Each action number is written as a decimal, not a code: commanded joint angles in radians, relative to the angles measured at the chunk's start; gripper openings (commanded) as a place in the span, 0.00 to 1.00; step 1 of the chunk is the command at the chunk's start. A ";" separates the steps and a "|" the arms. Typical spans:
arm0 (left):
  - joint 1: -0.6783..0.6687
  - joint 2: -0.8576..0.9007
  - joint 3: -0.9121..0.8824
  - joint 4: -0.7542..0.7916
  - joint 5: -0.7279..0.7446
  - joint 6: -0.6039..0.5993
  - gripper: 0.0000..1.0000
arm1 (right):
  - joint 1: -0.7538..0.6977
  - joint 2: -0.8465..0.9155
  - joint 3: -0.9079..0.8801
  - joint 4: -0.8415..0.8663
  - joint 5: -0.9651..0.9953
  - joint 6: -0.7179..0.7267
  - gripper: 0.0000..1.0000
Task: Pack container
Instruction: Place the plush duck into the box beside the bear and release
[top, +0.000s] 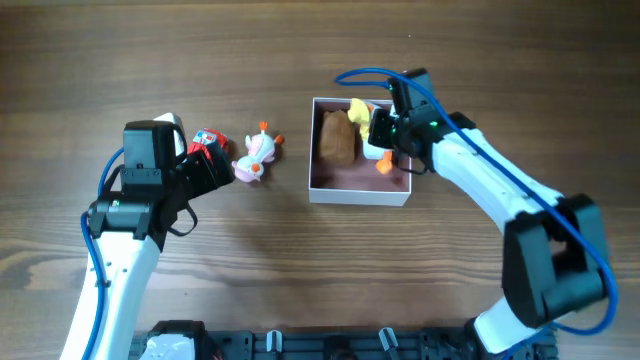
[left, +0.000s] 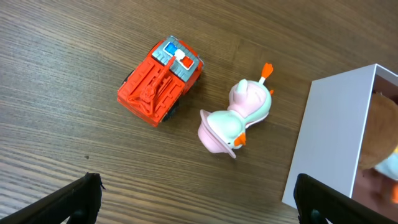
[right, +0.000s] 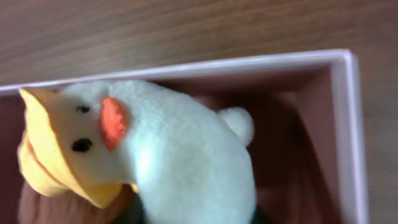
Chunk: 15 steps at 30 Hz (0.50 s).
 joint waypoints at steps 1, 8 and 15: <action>-0.003 0.003 0.018 0.002 -0.006 0.012 1.00 | 0.002 0.011 0.002 0.070 0.020 -0.097 0.53; -0.003 0.003 0.018 0.002 -0.006 0.012 1.00 | 0.000 -0.066 0.043 0.069 -0.032 -0.130 0.67; -0.003 0.003 0.018 0.002 -0.006 0.012 1.00 | 0.000 -0.095 0.043 0.062 -0.004 -0.130 0.73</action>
